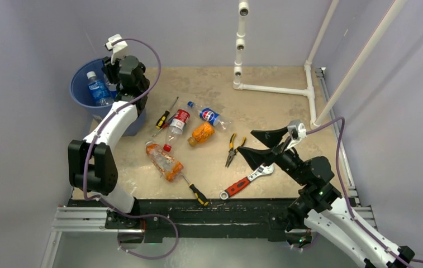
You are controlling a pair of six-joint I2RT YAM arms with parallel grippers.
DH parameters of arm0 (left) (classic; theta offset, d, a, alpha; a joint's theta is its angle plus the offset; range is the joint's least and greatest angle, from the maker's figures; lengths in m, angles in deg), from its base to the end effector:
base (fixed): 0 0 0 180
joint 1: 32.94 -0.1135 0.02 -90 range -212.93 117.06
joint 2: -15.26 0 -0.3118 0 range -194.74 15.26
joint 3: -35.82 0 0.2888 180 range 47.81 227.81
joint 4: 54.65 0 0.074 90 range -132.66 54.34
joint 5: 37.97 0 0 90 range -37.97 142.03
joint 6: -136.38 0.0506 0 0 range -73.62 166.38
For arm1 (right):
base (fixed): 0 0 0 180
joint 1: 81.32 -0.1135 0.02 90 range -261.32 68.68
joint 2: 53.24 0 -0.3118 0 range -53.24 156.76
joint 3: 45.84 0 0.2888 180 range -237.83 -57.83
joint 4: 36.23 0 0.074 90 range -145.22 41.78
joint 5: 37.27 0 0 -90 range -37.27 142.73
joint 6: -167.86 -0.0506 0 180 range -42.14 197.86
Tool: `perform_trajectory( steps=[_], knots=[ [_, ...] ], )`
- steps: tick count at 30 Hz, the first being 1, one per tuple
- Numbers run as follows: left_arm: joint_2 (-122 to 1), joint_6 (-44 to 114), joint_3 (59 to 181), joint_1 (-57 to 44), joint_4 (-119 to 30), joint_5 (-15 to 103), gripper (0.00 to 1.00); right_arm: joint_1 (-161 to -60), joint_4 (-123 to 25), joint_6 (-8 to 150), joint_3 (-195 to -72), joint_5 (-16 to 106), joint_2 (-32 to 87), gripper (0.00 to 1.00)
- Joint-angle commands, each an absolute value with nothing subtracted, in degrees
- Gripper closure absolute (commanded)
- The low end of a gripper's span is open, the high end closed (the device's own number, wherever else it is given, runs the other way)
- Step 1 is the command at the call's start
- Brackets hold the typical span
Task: Put the plastic bottles in the bin
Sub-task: Place the plastic bottle in the trash bin.
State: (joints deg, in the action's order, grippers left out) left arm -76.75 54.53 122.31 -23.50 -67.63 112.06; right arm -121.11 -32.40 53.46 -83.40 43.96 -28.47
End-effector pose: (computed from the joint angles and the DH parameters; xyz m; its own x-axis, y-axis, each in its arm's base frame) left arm 0.4184 -0.0251 0.4102 0.0183 0.0688 -0.9975 -0.7758 0.6303 0.0292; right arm 0.1006 0.0938 0.3435 -0.1075 0.4418 -0.8907 -0.7690 0.5308 0.3561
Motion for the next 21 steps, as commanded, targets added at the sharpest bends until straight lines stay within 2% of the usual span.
perform_trajectory(
  steps=[1,2,4,5,6,12,16,21],
  knots=[
    [-74.6,50.9,123.2,-24.1,-63.4,109.9,0.79,-121.3,-30.8,54.4,-83.7,43.1,-28.0,0.02],
    [-74.6,50.8,124.0,-24.1,-62.4,110.0,0.59,-121.3,-30.8,54.4,-83.8,43.1,-28.0,0.02],
    [-74.3,49.9,125.7,-24.1,-60.8,111.1,0.27,-121.3,-30.9,54.5,-84.0,43.2,-27.9,0.02],
    [-73.9,49.4,126.5,-24.1,-60.1,111.3,0.14,-121.3,-31.0,54.5,-84.1,43.4,-27.8,0.02],
    [-73.3,48.9,127.6,-24.1,-59.5,111.5,0.09,-121.3,-31.1,54.6,-84.3,43.5,-27.8,0.02],
    [-69.2,46.8,137.0,-21.8,-53.6,110.8,0.03,-121.3,-31.4,54.7,-85.1,43.9,-27.2,0.02],
    [-64.4,45.9,139.8,-14.2,-50.4,108.9,0.01,-121.3,-31.8,54.5,-85.6,45.4,-26.8,0.02],
    [-59.0,30.5,141.2,-6.7,-32.3,87.2,0.01,-121.2,-32.9,52.8,-86.4,50.0,-25.1,0.02]
  ],
)
